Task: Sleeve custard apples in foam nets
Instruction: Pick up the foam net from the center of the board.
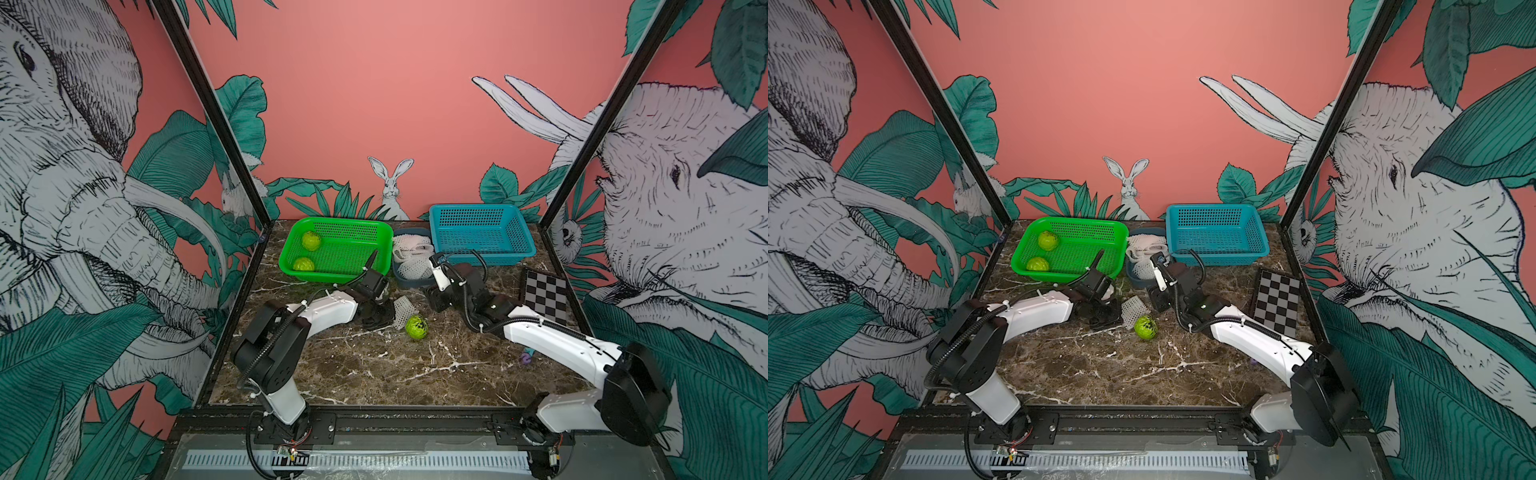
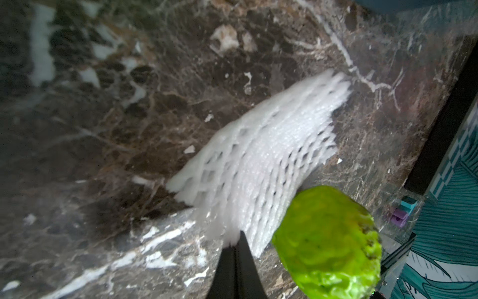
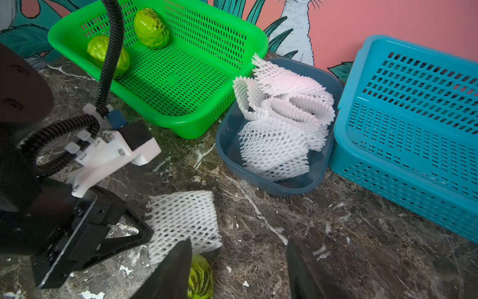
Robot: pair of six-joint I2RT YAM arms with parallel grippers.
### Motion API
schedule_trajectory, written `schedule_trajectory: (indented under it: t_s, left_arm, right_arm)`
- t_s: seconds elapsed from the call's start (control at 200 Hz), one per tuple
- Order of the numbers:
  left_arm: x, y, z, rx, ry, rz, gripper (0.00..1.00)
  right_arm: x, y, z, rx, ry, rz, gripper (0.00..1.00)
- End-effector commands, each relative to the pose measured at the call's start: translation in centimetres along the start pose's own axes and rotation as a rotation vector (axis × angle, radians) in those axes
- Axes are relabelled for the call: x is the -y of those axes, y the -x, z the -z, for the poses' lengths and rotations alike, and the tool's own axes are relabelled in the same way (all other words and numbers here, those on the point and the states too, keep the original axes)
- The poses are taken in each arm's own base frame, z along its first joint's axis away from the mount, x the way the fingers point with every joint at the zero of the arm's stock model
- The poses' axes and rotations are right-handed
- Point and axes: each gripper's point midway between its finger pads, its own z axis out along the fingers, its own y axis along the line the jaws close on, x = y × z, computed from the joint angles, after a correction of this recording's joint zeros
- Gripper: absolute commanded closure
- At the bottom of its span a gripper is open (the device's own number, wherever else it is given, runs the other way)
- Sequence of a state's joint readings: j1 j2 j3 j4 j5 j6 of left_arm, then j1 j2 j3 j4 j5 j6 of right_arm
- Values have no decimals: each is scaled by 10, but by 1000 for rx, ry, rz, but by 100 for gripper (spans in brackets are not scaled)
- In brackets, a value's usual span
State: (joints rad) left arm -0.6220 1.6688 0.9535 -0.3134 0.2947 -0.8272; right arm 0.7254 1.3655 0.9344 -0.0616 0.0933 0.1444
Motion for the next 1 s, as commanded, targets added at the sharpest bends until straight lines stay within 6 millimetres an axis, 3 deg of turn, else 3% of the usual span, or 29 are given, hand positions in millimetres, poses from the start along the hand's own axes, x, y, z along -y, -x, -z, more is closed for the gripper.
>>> schedule_trajectory:
  t_s: [0.0,0.165,0.515,0.995]
  left_arm:
    - [11,14,27,63,-14,-32,100]
    - [20,24,51,125,-13,-83,100]
    - [42,34,81,186,-74,-153,100]
    - [111,20,157,226,-354,-390,100]
  right_arm:
    - [4,11,8,47,-12,-3,39]
    - [3,6,5,38,-2,-29,38]
    - [-12,3,-16,8,164,-218,35]
    - [1,53,2,159,518,-575,39]
